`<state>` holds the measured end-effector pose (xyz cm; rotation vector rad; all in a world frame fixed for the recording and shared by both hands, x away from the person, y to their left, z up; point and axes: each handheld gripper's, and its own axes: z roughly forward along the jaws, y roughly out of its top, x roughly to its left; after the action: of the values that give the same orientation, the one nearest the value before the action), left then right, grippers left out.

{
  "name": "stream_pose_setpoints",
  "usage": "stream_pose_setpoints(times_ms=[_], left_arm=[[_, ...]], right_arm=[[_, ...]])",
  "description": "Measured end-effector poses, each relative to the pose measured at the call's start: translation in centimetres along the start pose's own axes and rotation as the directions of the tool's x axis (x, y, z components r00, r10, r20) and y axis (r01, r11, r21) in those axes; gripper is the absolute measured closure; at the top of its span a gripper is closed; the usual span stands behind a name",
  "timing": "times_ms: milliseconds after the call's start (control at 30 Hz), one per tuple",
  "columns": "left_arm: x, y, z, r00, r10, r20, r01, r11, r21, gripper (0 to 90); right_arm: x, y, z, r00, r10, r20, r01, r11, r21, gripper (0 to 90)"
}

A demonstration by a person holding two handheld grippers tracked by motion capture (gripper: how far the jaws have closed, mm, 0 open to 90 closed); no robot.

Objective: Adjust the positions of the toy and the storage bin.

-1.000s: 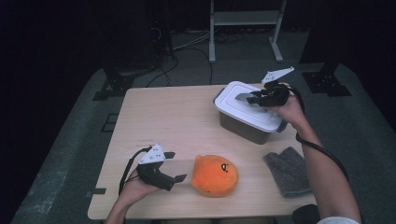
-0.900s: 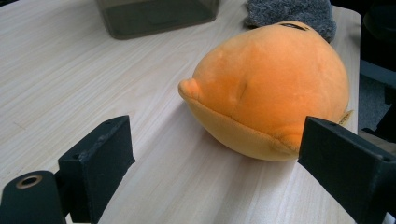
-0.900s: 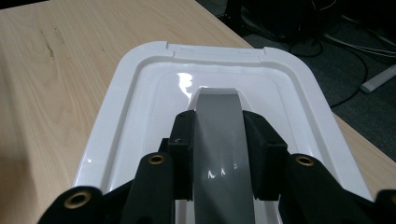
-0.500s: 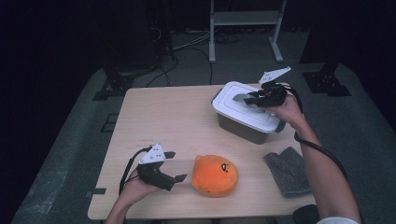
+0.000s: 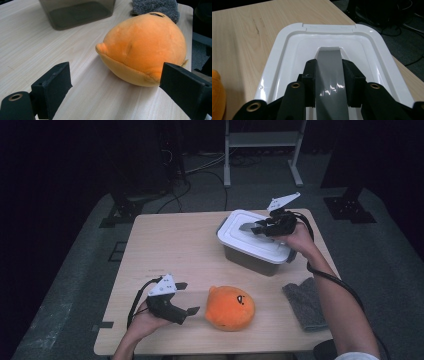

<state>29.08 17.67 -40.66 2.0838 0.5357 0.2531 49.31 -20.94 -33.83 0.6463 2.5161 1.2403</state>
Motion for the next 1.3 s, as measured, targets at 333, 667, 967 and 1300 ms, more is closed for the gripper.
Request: stream_pose_setpoints(times_ms=[333, 667, 967, 1300], left_arm=[[0.0, 0.0, 0.0, 1.0, 0.0, 0.001, 0.0, 1.0, -0.001, 9.1], [-0.1, 0.0, -0.1, 1.0, 0.002, -0.001, -0.002, 1.0, -0.004, 9.1], [0.0, 0.0, -0.2, 1.0, 0.003, -0.003, -0.003, 1.0, -0.009, 9.1], [0.0, 0.0, -0.2, 1.0, 0.003, -0.002, -0.003, 1.0, -0.001, 9.1]], right_arm=[[2.1, 1.4, 1.7, 0.9986, -0.03, -0.044, 0.029, 1.0, -0.005, 65.5], [3.6, 2.5, 3.2, 0.9945, -0.066, -0.081, 0.066, 0.998, -0.005, 65.4], [4.3, 3.1, 4.1, 0.9907, -0.08, -0.11, 0.079, 0.997, -0.016, 65.5], [5.1, 3.6, 4.6, 0.9848, -0.103, -0.14, 0.101, 0.995, -0.02, 65.4]])
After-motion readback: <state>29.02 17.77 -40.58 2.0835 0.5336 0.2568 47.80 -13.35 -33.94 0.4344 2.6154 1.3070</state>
